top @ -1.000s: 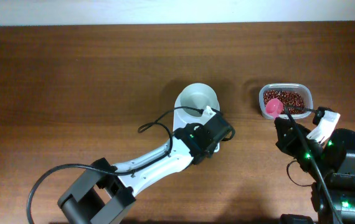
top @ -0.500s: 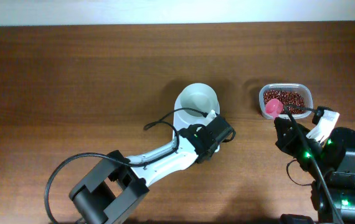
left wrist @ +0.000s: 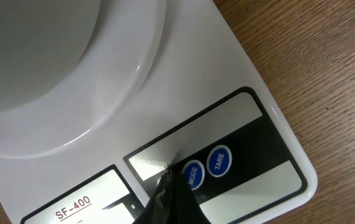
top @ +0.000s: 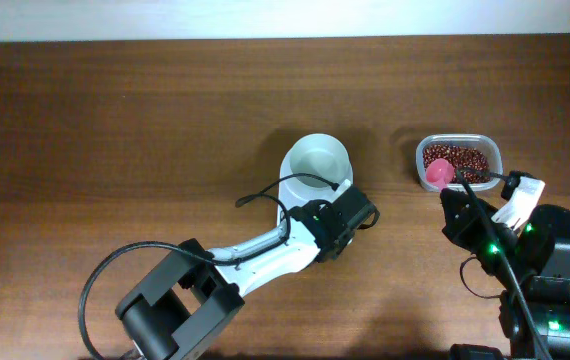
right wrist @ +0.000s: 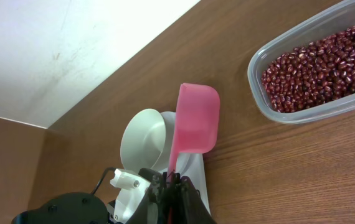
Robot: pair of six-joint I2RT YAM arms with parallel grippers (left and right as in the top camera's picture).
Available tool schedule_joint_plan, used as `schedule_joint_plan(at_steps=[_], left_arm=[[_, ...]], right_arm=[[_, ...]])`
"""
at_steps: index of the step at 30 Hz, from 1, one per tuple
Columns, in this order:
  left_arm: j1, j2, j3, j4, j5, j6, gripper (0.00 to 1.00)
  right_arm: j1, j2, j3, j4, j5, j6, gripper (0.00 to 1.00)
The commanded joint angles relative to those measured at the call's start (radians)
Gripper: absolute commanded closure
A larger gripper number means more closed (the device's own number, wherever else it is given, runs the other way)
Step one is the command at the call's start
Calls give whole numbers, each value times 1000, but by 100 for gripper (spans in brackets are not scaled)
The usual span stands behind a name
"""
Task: Scoop and weigh 50g on scale
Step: 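Lower the scoop held by the right gripper into the red beans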
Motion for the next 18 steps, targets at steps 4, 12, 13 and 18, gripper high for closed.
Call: schedule_joint_plan(at_steps=[4, 12, 13, 18], left_arm=[[-3, 13, -1, -6, 5, 17, 100], [-3, 13, -1, -13, 4, 17, 100], [-3, 13, -1, -13, 4, 17, 100], [-3, 13, -1, -13, 4, 17, 100]], right_arm=[[-5, 40, 7, 4, 19, 0, 96], [-5, 131, 34, 26, 277, -319, 96], [-5, 142, 51, 25, 277, -368, 96], [-5, 310, 195, -71, 278, -418, 96]])
